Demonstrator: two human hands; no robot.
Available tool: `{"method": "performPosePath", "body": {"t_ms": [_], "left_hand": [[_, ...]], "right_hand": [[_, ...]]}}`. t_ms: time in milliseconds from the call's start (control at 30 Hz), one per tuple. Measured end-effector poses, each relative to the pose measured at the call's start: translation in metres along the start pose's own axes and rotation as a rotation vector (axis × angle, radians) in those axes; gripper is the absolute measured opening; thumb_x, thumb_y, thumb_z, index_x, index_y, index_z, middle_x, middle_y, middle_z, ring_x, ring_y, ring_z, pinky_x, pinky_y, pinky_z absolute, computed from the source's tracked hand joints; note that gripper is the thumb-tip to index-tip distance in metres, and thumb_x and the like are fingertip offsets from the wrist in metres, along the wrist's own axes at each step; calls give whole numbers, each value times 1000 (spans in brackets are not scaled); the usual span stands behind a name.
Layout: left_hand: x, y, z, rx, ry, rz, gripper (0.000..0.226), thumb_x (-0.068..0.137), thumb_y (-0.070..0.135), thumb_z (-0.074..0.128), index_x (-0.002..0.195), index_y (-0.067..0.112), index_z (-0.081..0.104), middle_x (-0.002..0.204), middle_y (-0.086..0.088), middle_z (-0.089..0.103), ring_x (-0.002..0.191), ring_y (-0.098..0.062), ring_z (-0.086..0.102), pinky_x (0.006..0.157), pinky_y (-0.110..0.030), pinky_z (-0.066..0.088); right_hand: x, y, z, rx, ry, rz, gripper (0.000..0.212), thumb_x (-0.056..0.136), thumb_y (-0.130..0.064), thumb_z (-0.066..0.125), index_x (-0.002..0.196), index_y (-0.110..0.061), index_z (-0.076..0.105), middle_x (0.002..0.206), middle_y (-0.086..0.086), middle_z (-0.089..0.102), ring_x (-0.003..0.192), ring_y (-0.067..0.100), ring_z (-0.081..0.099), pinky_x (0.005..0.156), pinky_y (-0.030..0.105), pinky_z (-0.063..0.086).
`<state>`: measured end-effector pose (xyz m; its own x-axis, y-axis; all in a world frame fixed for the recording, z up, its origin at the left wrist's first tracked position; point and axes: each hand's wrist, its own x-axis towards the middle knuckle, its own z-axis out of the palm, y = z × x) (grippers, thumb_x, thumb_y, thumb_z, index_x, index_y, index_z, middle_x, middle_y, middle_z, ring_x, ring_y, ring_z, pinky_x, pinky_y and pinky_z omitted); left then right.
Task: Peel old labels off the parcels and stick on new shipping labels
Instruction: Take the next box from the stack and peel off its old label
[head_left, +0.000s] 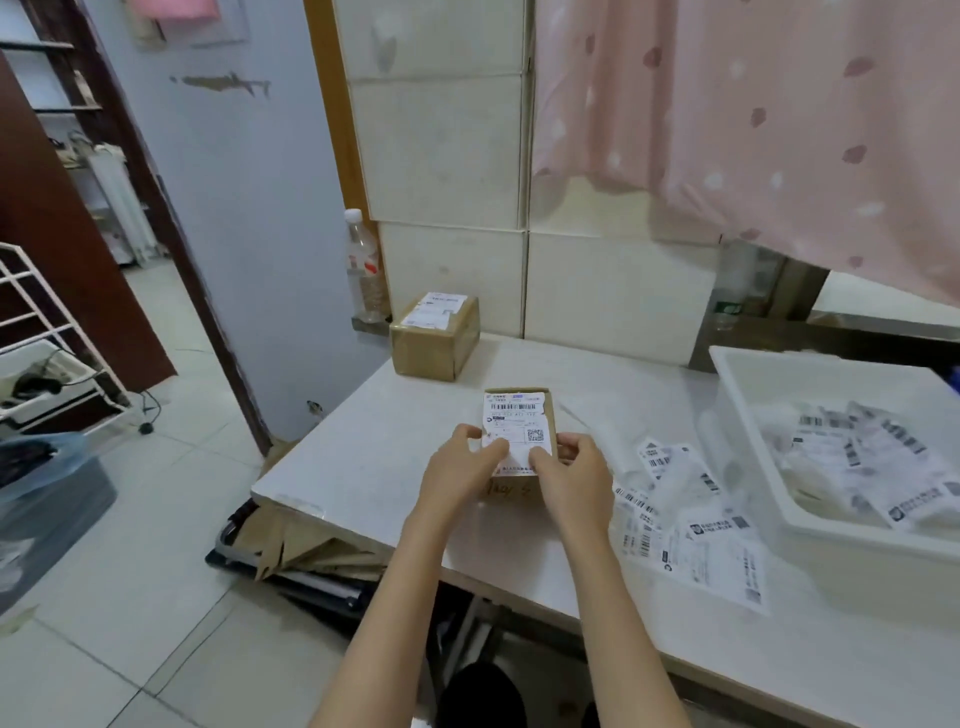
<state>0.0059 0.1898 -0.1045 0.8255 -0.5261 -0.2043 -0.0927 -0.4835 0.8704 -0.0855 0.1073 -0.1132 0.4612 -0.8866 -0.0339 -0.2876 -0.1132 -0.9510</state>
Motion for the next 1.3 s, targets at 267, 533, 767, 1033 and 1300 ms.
{"method": "performPosePath", "body": {"t_ms": [267,533,767,1033,1300], "left_hand": [[-32,-10,25,134,-96,-44,44,88,37,57,127,21,46,135,-8,40,103,-25,53,78,-33,42],[-4,-18,14,-56,55,-16,46,96,42,54,131,12,54,131,-7,53,106,-27,60,87,-36,47],[15,-13,29,-262,129,153,40,97,4,37,117,21,67,123,3,63,73,-16,57,60,-21,43],[24,-25,52,-168,195,155,33,98,16,41,110,28,69,104,7,71,99,-15,64,83,-36,51],[28,-29,52,-215,181,159,30,95,17,45,99,31,71,94,8,73,94,-16,66,80,-38,50]], "right_hand": [[-21,34,-17,-273,50,3,42,84,-47,65,105,-17,47,109,-1,51,103,23,55,79,35,44],[-3,23,-23,-264,134,-164,38,86,-37,68,116,-17,55,120,2,46,114,22,41,80,29,36],[34,-4,8,-541,-115,-436,40,85,-5,52,109,-33,68,121,-8,54,116,22,37,90,28,23],[45,15,21,-358,-103,-482,24,91,-12,56,92,-27,74,99,-7,66,105,19,46,95,37,39],[46,15,19,-324,-119,-446,16,90,-13,58,87,-23,70,95,-5,66,104,20,46,94,41,42]]}}
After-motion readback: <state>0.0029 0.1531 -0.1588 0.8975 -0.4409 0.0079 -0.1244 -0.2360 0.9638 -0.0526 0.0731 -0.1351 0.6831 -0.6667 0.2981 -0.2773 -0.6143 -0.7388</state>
